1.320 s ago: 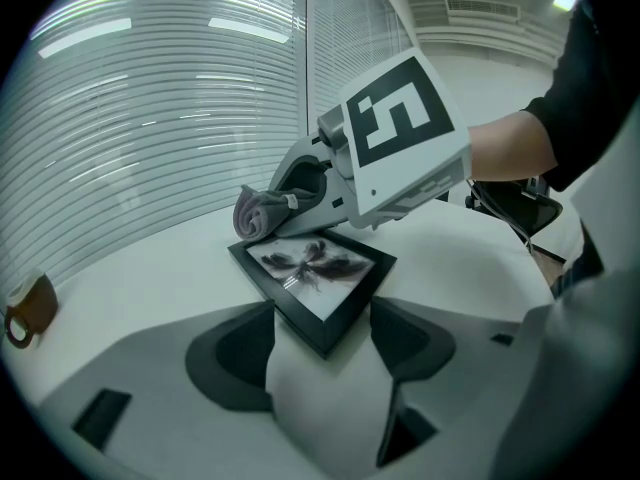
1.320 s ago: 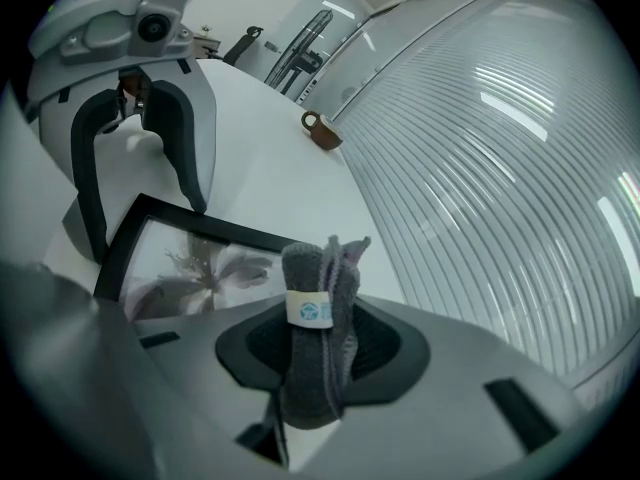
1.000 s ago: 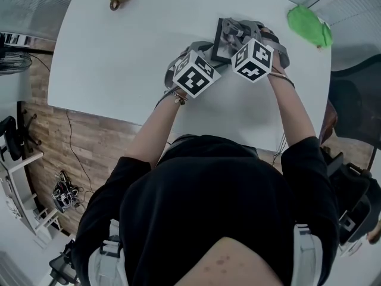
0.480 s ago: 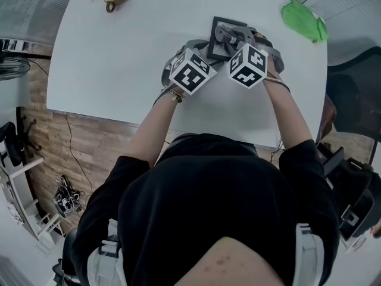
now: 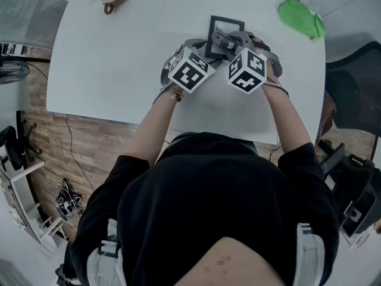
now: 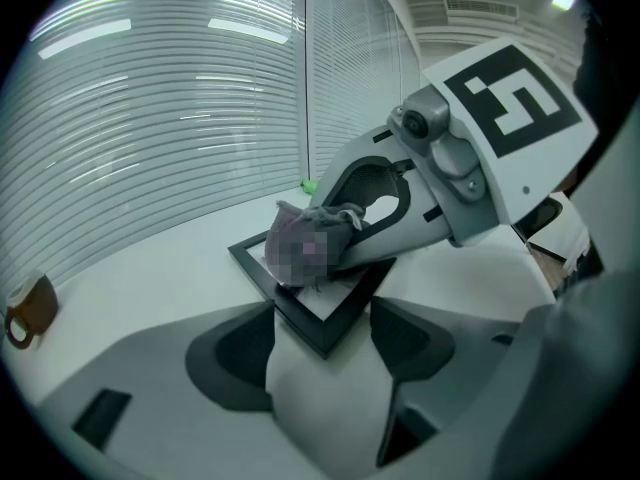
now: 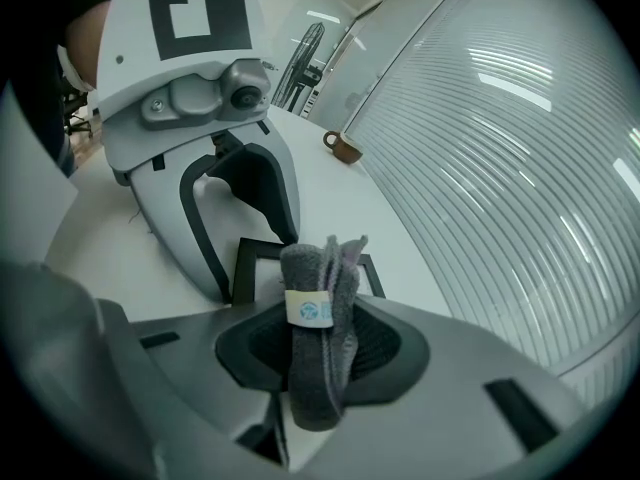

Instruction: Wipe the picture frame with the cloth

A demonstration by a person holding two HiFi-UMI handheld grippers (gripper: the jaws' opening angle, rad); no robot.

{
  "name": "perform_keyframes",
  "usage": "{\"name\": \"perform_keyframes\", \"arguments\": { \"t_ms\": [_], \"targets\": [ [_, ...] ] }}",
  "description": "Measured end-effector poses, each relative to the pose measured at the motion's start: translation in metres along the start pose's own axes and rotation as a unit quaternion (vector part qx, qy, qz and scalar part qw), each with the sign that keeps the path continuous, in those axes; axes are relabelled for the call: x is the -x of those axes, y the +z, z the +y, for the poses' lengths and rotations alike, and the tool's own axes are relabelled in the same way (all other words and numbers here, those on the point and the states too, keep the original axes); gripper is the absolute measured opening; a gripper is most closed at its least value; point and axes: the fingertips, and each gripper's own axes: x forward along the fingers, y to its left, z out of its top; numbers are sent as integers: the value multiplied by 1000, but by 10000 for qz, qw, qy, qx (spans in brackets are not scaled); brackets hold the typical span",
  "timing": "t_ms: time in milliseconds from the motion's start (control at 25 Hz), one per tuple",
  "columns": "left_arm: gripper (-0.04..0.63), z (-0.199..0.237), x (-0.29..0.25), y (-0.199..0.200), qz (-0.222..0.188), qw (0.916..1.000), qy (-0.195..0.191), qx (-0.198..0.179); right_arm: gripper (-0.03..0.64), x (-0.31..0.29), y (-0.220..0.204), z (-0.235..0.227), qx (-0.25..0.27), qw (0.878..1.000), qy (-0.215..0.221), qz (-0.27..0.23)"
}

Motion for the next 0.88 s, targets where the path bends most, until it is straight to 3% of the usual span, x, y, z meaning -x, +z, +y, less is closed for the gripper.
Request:
{"name": "perform_keyframes", "arguments": {
  "t_ms": [880],
  "targets": [
    [311,1,-2,0,-39,10000,46,-34,110,17,2,22,-283,9988,391,-70]
  ]
}}
